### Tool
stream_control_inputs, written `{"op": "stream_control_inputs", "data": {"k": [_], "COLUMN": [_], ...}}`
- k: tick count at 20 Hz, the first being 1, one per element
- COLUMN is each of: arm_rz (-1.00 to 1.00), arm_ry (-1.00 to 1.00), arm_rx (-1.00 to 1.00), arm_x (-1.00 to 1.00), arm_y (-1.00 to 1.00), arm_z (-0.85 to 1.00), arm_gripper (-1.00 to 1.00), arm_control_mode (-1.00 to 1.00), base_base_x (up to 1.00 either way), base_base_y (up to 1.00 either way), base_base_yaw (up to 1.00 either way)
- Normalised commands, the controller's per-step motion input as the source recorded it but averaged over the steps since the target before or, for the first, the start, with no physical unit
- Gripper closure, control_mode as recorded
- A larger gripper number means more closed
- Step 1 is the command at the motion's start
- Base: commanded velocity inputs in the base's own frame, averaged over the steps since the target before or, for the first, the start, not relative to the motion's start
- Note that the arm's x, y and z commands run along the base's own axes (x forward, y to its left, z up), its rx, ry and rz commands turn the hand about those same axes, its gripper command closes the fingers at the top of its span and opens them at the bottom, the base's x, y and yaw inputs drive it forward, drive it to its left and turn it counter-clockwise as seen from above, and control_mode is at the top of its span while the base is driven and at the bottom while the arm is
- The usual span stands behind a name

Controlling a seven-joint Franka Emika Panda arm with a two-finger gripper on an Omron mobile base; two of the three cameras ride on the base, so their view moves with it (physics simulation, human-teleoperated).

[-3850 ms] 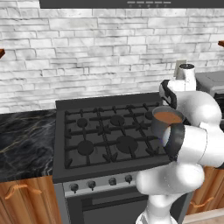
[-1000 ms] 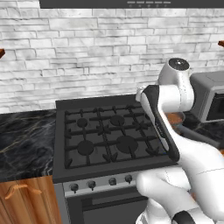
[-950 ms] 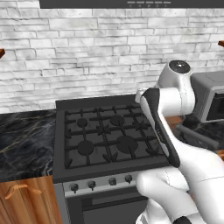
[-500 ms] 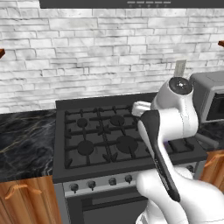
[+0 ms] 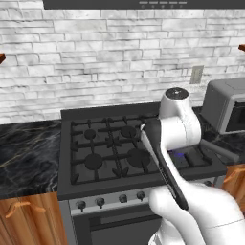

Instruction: Pick up the sugar cube(s) and place them in the saucepan with hot chocolate.

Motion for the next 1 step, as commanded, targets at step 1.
{"op": "stream_control_inputs", "data": {"k": [1], "arm_rz": [0.02], "arm_ry": [0.09], "arm_rx": [-0.25], "arm_x": [0.0], "arm_y": [0.21], "arm_z": [-0.78], "arm_gripper": [-1.0], "arm_control_mode": [-1.0], "base_base_x": [0.0], "base_base_y": [0.0], "base_base_yaw": [0.0]}}
